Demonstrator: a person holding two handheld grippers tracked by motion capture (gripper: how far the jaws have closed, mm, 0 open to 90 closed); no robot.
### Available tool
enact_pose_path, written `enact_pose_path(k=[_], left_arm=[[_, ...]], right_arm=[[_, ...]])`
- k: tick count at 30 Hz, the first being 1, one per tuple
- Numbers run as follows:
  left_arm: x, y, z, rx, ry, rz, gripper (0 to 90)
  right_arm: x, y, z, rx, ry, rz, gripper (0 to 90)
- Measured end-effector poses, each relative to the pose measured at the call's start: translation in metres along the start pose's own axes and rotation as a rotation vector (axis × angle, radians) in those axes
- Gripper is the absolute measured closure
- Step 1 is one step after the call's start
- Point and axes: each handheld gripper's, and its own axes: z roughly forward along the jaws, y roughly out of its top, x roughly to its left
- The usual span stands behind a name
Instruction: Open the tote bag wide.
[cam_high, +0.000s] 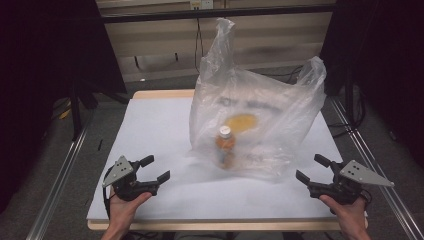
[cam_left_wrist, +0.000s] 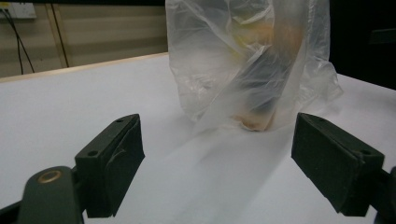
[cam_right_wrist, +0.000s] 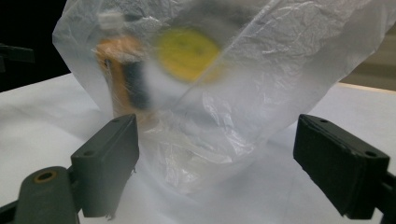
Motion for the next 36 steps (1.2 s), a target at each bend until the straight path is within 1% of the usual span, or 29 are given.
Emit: enact_pose_path(k=[1, 2, 3, 4, 6, 7, 11, 12, 13, 14, 15, 16, 18, 19, 20, 21, 22, 23, 24, 25, 26, 27, 28, 29, 31, 32, 34, 35, 36], left_arm=[[0.0, 0.0, 0.0, 0.0, 0.0, 0.0, 16.6], [0.0, 0.0, 0.0, 0.004, 0.002, 0.013, 16.6], [-0.001, 0.0, 0.002, 0.008, 0.007, 0.006, 16.7], [0.0, 0.0, 0.002, 0.014, 0.007, 0.019, 16.7], [-0.001, 0.0, 0.003, 0.007, -0.008, 0.008, 18.3], [-0.001, 0.0, 0.003, 0.015, 0.01, 0.01, 18.5], [-0.001, 0.001, 0.005, 0.03, -0.006, 0.011, 20.3], [-0.002, 0.001, 0.006, 0.035, -0.002, 0.01, 20.3], [-0.002, 0.001, 0.007, 0.037, -0.01, 0.016, 20.4], [-0.003, 0.001, 0.008, 0.036, -0.002, 0.017, 20.4], [-0.004, 0.001, 0.008, 0.04, -0.017, 0.012, 22.0], [-0.005, 0.001, 0.008, 0.046, -0.02, 0.022, 24.8], [-0.006, 0.001, 0.008, 0.056, -0.032, 0.03, 29.6], [-0.007, 0.001, 0.007, 0.053, -0.044, 0.031, 35.1], [-0.007, 0.002, 0.007, 0.053, -0.044, 0.03, 42.2], [-0.008, 0.003, 0.006, 0.054, -0.048, 0.028, 42.2], [-0.006, 0.004, 0.005, 0.057, -0.061, 0.035, 46.9], [-0.007, 0.004, 0.006, 0.051, -0.077, 0.01, 51.3], [-0.008, 0.005, 0.006, 0.062, -0.088, 0.017, 55.7], [-0.009, 0.006, 0.007, 0.068, -0.093, 0.031, 58.8], [-0.011, 0.007, 0.006, 0.074, -0.098, 0.037, 62.4], [-0.012, 0.007, 0.006, 0.08, -0.116, 0.043, 66.6], [-0.014, 0.008, 0.006, 0.084, -0.133, 0.048, 71.9], [-0.016, 0.009, 0.005, 0.09, -0.134, 0.048, 75.5], [-0.017, 0.01, 0.006, 0.101, -0.177, 0.034, 80.2], [-0.018, 0.011, 0.007, 0.114, -0.173, 0.026, 83.0], [-0.017, 0.012, 0.009, 0.113, -0.205, 0.024, 86.7], [-0.017, 0.012, 0.009, 0.117, -0.202, 0.027, 89.7], [-0.017, 0.013, 0.009, 0.12, -0.188, 0.032, 89.8]], right_arm=[[-0.001, 0.0, 0.0, 0.004, 0.004, 0.003, 14.2], [-0.001, 0.0, 0.0, 0.004, 0.004, 0.003, 14.2], [-0.002, 0.0, 0.001, 0.004, 0.005, 0.007, 14.6], [-0.002, 0.0, 0.001, 0.006, 0.002, 0.009, 15.2], [-0.004, -0.001, 0.002, 0.011, 0.005, 0.004, 15.8], [-0.005, -0.002, 0.003, 0.02, 0.003, 0.011, 16.5], [-0.005, -0.003, 0.005, 0.031, 0.012, 0.012, 18.9], [-0.005, -0.003, 0.005, 0.031, 0.012, 0.012, 18.9], [-0.006, -0.003, 0.006, 0.034, 0.02, 0.009, 21.3], [-0.006, -0.003, 0.006, 0.034, 0.02, 0.009, 21.3], [-0.006, -0.003, 0.006, 0.037, 0.03, 0.014, 22.9], [-0.006, -0.003, 0.006, 0.043, 0.031, 0.008, 25.2], [-0.005, -0.002, 0.007, 0.048, 0.05, 0.009, 32.1], [-0.005, -0.001, 0.007, 0.044, 0.054, 0.006, 33.8], [-0.004, 0.0, 0.008, 0.052, 0.071, 0.0, 43.7], [-0.004, 0.0, 0.008, 0.052, 0.071, 0.0, 43.7], [-0.003, 0.0, 0.008, 0.057, 0.082, 0.002, 46.3], [-0.003, 0.0, 0.009, 0.061, 0.093, 0.007, 51.7], [-0.002, 0.001, 0.009, 0.071, 0.103, 0.006, 56.2], [-0.001, 0.001, 0.01, 0.077, 0.109, -0.001, 57.9], [0.0, 0.002, 0.011, 0.076, 0.118, 0.001, 62.0], [0.001, 0.003, 0.012, 0.079, 0.134, 0.001, 66.1], [0.002, 0.004, 0.012, 0.086, 0.137, 0.001, 69.3], [0.003, 0.005, 0.013, 0.088, 0.139, -0.001, 72.3], [0.004, 0.006, 0.014, 0.088, 0.154, 0.006, 76.8], [0.005, 0.007, 0.015, 0.094, 0.164, 0.007, 80.1], [0.005, 0.008, 0.017, 0.098, 0.175, 0.007, 82.4], [0.005, 0.008, 0.018, 0.102, 0.188, 0.015, 85.7], [0.005, 0.008, 0.019, 0.104, 0.194, 0.015, 85.7]])
